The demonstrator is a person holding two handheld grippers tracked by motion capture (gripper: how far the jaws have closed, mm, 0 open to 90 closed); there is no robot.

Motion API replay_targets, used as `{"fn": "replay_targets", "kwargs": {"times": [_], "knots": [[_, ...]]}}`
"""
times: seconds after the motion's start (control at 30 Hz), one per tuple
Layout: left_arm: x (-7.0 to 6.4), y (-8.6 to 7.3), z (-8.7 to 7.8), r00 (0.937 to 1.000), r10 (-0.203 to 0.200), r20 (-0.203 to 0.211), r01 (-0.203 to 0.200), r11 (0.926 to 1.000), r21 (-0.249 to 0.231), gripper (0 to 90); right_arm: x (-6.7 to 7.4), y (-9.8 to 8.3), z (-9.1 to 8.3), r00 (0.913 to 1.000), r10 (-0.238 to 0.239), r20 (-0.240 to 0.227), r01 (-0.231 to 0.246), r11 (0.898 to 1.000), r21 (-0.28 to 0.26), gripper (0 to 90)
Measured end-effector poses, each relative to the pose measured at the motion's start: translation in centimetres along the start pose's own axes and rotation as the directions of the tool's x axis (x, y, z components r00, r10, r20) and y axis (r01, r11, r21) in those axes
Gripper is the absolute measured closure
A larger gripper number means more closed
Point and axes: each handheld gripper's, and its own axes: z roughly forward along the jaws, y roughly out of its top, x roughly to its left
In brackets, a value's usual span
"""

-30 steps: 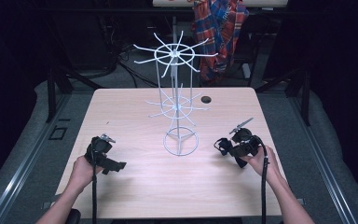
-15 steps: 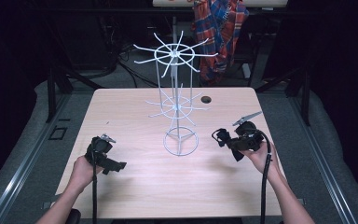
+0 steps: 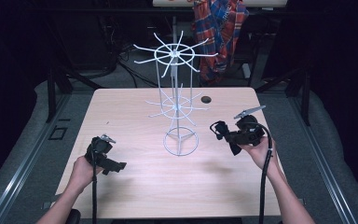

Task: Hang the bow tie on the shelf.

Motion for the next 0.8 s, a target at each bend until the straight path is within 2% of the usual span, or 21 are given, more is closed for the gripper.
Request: {"fn": "replay_targets", "kwargs": {"times": [0.4,0.8], "knots": [[0.0,0.0,0.0,1.0000,-0.005,0.001,0.005,1.0000,0.000,0.2,0.2,0.5,-1.2,0.9998,0.013,-0.015,-0.014,0.999,-0.050,74.1],[-0.1,0.1,0.1,1.0000,-0.006,0.003,0.006,1.0000,0.000,0.2,0.4,0.4,-1.9,0.9998,0.012,-0.018,-0.013,0.998,-0.056,74.1]]}}
